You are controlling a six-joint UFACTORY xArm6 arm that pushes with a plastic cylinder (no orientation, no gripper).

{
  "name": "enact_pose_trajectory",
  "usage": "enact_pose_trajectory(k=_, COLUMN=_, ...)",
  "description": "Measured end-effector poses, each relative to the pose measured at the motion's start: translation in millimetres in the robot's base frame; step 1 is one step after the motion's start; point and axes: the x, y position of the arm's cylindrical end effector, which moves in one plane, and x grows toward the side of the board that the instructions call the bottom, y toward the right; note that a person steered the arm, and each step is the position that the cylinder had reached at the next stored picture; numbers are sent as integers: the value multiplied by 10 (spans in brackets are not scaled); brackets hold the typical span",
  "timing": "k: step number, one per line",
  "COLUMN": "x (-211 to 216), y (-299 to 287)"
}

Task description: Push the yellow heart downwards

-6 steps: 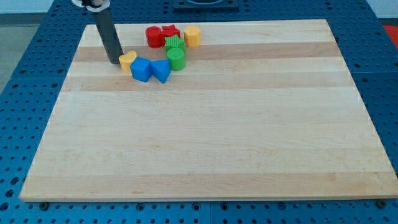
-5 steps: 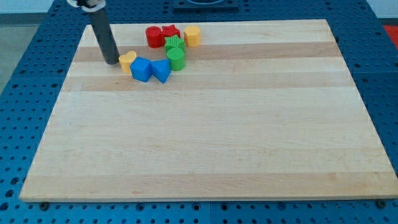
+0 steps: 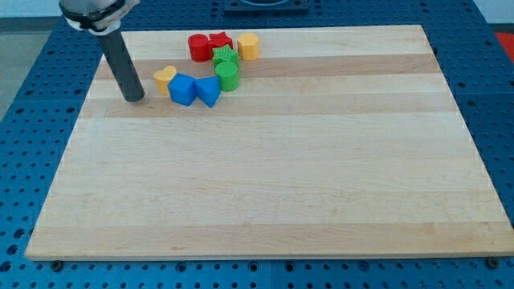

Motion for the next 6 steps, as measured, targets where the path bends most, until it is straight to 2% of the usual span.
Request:
enact_pose_trajectory(k=4, x=46, y=-86)
enact_pose_trajectory(k=6, x=-372, y=-91)
